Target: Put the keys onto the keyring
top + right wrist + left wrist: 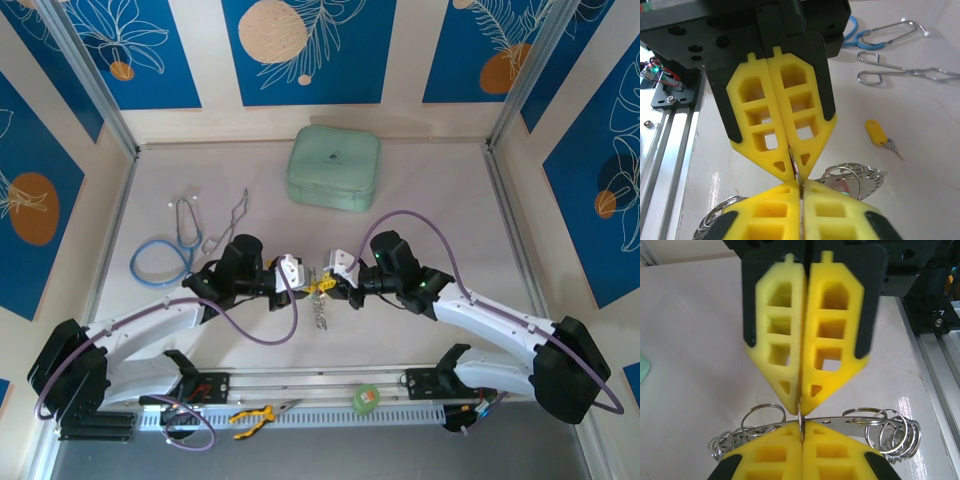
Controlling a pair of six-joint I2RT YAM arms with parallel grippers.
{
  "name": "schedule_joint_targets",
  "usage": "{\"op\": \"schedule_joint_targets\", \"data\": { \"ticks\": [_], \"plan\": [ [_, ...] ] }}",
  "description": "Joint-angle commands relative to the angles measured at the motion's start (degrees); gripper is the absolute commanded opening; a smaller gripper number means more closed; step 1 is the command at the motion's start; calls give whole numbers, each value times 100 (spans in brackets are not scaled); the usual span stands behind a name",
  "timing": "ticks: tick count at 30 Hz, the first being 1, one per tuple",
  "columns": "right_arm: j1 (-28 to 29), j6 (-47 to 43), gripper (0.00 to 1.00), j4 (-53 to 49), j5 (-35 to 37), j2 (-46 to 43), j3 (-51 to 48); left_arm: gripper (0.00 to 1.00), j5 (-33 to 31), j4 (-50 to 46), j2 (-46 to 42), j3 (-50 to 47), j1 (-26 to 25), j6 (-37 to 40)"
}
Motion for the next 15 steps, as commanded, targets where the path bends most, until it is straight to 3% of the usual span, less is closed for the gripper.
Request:
{"op": "schedule_joint_targets", "data": {
  "ticks": [1,15],
  "plan": [
    [74,-109,1,-23,-298,58,234,0,189,189,46,180,-52,12],
    [165,-145,0,-121,-479,299,371,6,103,372,194,217,-63,-49]
  ]
}}
